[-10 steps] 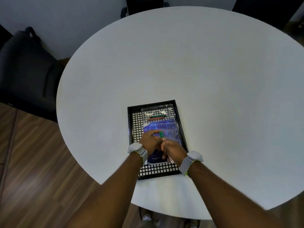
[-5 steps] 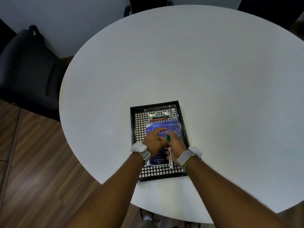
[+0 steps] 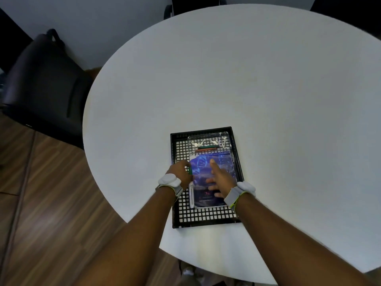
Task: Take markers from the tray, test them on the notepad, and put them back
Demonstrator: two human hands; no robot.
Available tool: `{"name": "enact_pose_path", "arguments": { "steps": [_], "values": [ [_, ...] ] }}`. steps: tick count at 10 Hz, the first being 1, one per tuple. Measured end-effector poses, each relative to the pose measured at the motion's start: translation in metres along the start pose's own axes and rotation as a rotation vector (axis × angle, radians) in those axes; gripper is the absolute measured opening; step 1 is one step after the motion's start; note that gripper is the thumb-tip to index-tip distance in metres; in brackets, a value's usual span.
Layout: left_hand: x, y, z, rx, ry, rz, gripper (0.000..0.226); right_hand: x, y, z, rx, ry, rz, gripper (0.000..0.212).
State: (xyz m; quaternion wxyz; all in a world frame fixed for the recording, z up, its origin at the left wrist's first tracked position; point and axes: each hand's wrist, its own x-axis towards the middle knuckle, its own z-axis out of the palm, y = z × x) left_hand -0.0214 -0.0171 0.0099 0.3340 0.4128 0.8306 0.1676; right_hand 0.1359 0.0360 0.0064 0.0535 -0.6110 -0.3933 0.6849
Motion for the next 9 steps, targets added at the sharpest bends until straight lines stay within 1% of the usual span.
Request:
{"name": "enact_pose_path", "arguments": {
  "steps": [1,2,4,5,6,7,8,9],
  "values": [
    [0.004,-0.01,-0.006,0.221,-0.053,0.007,0.04,0.0,0.004,-0.001,0.026,-0.024,0.012,0.064],
    [0.007,-0.016,0.0,0.303,-0.071,0.001,0.031,0.003,0.01,0.0,0.027,-0.028,0.033,0.062],
    [0.013,-0.019,0.006,0.326,-0.072,-0.031,0.02,0.006,0.006,0.0,-0.027,-0.022,0.018,0.057],
    [0.011,-0.018,0.006,0.312,-0.072,-0.043,0.017,0.003,-0.002,0.002,-0.074,-0.002,-0.001,0.055],
    [0.011,-0.01,0.0,0.232,-0.065,-0.089,0.017,-0.001,-0.017,0.001,-0.156,0.043,-0.068,0.05],
    [0.003,0.008,-0.014,0.124,-0.029,-0.093,0.019,-0.021,-0.037,-0.003,-0.272,0.071,-0.17,0.042],
    [0.003,0.034,-0.028,-0.009,0.053,-0.032,0.02,-0.025,-0.062,-0.01,-0.371,0.14,-0.284,0.052],
    [-0.004,0.07,-0.052,-0.12,0.118,0.025,0.02,-0.052,-0.096,-0.016,-0.431,0.183,-0.396,0.057]
  ]
}}
